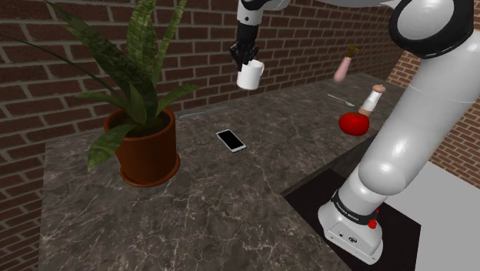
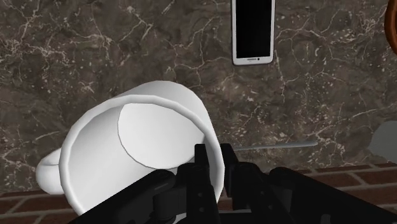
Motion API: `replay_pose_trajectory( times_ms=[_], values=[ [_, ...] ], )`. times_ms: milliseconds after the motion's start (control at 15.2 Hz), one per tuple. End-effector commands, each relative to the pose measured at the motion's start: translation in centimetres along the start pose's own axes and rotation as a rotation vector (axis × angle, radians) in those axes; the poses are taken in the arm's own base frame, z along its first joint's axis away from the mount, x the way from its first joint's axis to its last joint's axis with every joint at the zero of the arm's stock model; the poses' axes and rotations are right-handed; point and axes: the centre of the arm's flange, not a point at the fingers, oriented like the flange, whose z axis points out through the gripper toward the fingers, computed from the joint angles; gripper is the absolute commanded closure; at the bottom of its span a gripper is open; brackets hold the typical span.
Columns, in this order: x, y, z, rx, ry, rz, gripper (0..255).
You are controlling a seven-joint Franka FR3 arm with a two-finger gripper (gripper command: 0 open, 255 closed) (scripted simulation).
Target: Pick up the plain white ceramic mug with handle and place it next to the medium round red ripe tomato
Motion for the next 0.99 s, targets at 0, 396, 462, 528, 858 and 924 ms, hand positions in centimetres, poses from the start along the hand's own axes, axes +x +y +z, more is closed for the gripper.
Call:
replay_pose_trajectory(
  times_ms=[0,396,462,528,858,924],
  values=[
    [-0.5,2.6,0.1,0.0,0.001,-0.001,255],
    [-2.2,10.3,0.0,0.0,0.001,-0.001,255],
    [-2.5,11.6,0.0,0.0,0.001,-0.001,255],
    [-2.8,12.9,-0.1,0.0,0.001,-0.001,255],
    [-4.2,19.3,-0.1,0.0,0.001,-0.001,255],
    [-4.5,20.6,-0.1,0.0,0.001,-0.001,255]
  ],
)
